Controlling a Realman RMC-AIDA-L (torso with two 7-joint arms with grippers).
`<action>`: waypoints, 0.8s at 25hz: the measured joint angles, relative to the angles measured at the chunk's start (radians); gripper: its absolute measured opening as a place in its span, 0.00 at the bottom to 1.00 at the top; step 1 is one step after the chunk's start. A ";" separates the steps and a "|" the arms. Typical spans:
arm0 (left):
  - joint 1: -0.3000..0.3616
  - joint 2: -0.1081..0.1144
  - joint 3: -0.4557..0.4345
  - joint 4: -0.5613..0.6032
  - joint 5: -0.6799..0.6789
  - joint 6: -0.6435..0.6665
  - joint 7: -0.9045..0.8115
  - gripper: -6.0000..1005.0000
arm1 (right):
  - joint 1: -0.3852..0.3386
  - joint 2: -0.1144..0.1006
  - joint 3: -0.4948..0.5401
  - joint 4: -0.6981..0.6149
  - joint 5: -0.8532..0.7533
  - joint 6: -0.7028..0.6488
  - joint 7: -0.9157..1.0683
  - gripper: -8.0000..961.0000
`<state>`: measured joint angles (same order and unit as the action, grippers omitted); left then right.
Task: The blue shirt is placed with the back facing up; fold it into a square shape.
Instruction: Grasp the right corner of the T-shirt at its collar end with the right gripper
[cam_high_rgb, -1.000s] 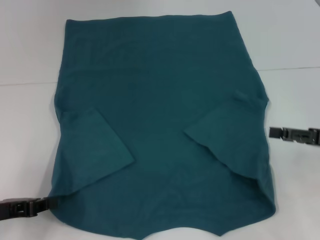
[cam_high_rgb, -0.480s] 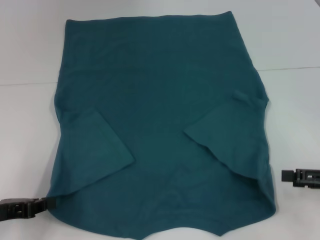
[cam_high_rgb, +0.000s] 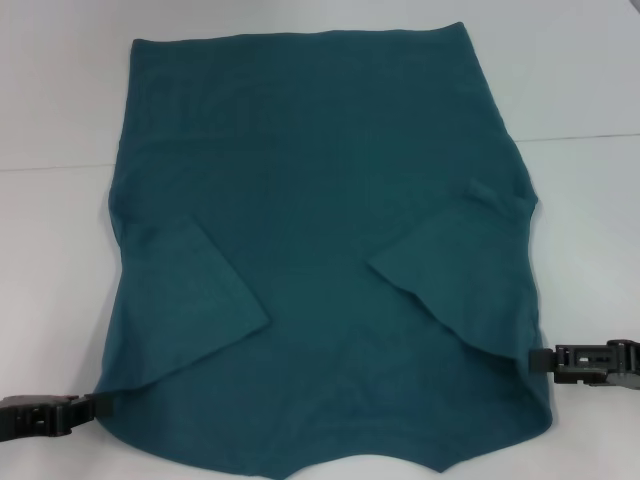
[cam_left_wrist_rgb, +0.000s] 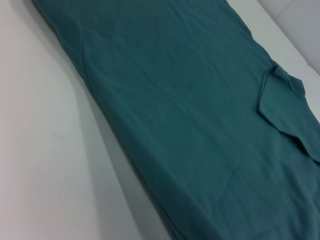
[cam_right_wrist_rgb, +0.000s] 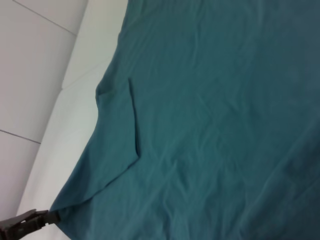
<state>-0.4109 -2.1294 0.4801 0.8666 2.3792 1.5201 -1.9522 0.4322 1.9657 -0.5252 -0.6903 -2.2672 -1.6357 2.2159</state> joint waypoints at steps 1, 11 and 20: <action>0.000 0.000 0.000 0.000 0.000 0.000 0.001 0.02 | 0.006 0.003 -0.001 -0.005 -0.010 0.003 0.009 0.89; -0.002 0.000 0.000 -0.002 0.000 -0.003 0.001 0.02 | 0.039 0.051 -0.008 -0.170 -0.096 0.006 0.103 0.89; -0.005 -0.002 0.000 -0.011 -0.003 -0.009 0.001 0.02 | 0.121 0.047 -0.094 -0.216 -0.203 0.007 0.207 0.89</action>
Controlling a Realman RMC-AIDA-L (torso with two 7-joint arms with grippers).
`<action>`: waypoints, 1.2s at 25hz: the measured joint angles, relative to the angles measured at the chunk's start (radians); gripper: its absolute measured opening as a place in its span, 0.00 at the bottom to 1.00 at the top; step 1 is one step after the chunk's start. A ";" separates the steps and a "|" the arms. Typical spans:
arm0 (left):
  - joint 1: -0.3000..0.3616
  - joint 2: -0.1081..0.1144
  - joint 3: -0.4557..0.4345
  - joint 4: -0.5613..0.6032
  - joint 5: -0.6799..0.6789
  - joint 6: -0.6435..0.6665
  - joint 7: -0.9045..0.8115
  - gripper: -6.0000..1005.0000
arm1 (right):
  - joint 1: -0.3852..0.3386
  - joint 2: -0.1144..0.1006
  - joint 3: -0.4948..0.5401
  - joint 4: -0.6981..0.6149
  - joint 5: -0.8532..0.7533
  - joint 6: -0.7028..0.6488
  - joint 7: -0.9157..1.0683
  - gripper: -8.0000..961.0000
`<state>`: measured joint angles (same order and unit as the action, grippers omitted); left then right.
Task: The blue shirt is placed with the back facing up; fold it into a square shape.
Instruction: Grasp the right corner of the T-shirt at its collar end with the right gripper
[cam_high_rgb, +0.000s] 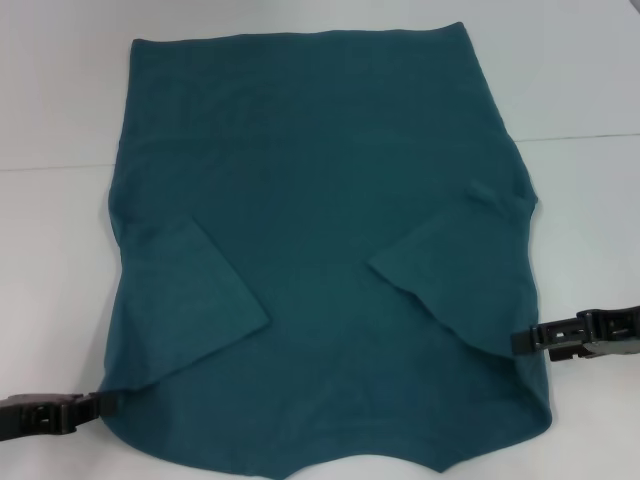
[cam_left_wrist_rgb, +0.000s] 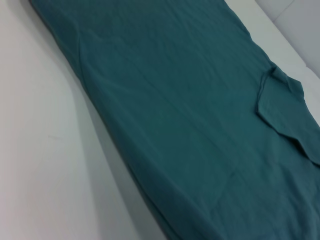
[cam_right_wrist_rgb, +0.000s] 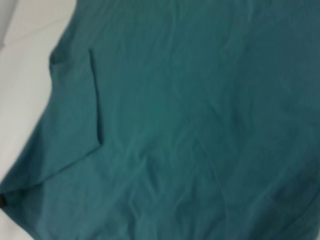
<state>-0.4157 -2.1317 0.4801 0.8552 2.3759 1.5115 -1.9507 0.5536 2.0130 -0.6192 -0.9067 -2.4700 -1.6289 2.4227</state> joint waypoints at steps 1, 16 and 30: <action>0.000 0.000 0.000 0.000 0.000 0.000 0.000 0.02 | 0.000 0.000 0.000 0.000 0.000 0.000 0.000 0.89; -0.002 -0.002 0.000 -0.001 0.000 -0.012 0.001 0.02 | 0.053 0.018 -0.110 -0.043 -0.063 0.007 0.085 0.89; -0.002 0.000 0.001 -0.002 0.000 -0.014 0.004 0.02 | 0.066 0.027 -0.134 -0.043 -0.116 0.013 0.119 0.79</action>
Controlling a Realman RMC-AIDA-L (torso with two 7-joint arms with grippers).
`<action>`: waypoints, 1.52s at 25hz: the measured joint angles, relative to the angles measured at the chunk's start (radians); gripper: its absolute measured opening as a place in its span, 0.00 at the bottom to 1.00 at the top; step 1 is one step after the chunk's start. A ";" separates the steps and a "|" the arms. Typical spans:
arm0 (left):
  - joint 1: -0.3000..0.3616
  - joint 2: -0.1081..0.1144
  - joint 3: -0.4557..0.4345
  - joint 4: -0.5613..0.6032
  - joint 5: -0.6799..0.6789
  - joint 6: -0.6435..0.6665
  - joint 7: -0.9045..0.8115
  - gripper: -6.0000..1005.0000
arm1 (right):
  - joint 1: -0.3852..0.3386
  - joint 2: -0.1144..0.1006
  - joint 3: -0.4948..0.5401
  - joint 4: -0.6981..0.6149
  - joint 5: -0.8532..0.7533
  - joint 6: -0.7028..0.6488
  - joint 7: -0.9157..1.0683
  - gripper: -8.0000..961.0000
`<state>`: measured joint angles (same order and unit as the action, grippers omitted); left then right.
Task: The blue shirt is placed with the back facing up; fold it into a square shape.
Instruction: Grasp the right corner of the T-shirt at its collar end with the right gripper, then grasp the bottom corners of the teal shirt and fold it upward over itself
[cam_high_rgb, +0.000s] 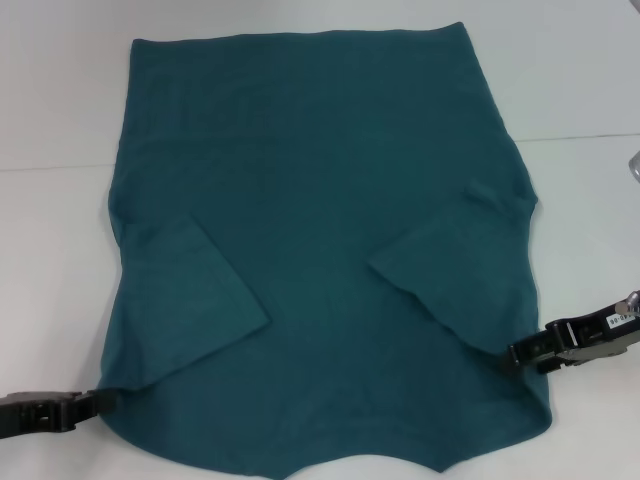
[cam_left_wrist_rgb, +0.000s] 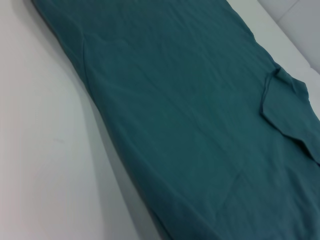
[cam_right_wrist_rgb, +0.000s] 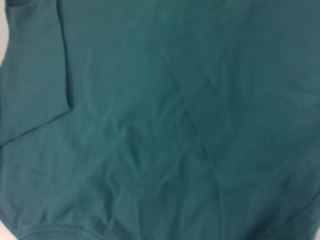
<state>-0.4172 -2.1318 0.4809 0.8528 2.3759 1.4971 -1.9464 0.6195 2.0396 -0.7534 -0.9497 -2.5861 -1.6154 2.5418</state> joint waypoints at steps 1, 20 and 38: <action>0.000 0.000 0.000 0.000 0.000 0.000 0.000 0.02 | 0.001 0.000 -0.002 0.000 -0.006 0.002 0.006 0.79; 0.000 0.004 -0.002 0.000 0.000 0.000 0.012 0.02 | 0.014 0.007 -0.034 -0.012 -0.082 0.053 0.067 0.28; 0.000 0.011 -0.031 0.008 0.001 0.023 0.004 0.02 | -0.257 0.048 0.060 -0.111 0.234 0.074 -0.141 0.03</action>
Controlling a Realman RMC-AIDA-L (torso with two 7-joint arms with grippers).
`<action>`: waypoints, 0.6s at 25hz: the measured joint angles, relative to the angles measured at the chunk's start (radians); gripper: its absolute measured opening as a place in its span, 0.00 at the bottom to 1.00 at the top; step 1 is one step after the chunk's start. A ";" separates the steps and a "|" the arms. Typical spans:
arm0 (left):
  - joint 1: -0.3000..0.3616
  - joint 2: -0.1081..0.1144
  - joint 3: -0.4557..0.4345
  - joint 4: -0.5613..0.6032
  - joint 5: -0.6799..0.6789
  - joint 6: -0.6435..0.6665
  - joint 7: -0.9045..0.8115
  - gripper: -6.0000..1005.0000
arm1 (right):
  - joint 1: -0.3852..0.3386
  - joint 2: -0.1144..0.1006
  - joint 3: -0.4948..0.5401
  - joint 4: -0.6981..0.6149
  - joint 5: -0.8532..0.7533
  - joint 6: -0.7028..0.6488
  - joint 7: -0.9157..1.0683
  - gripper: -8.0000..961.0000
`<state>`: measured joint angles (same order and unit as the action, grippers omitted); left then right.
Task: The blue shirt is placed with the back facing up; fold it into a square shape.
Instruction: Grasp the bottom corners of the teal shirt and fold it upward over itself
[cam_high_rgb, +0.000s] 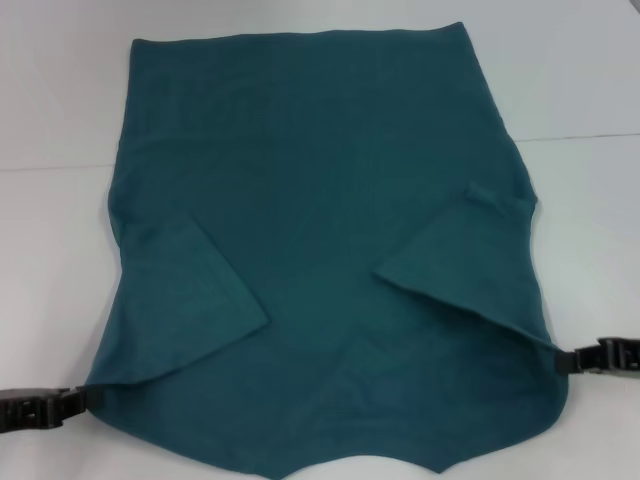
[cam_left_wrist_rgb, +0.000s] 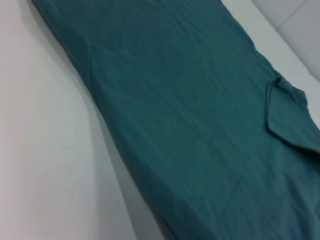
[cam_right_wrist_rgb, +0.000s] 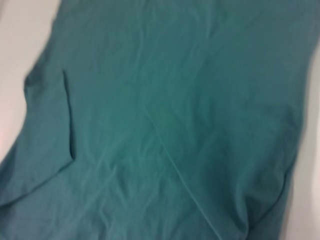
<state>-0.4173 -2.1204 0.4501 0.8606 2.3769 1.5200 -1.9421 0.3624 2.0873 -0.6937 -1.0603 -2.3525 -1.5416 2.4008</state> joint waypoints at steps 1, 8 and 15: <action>0.002 0.001 -0.007 0.000 0.000 0.010 0.001 0.02 | -0.019 0.001 0.016 0.010 0.025 0.001 -0.027 0.03; 0.013 0.002 -0.056 -0.006 -0.002 0.081 0.020 0.02 | -0.083 0.001 0.196 0.131 0.099 -0.003 -0.236 0.03; 0.029 0.004 -0.106 -0.036 -0.026 0.140 0.044 0.02 | -0.087 -0.014 0.350 0.237 0.102 -0.002 -0.401 0.03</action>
<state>-0.3879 -2.1162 0.3437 0.8249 2.3513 1.6603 -1.8980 0.2753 2.0734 -0.3440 -0.8230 -2.2506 -1.5436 1.9994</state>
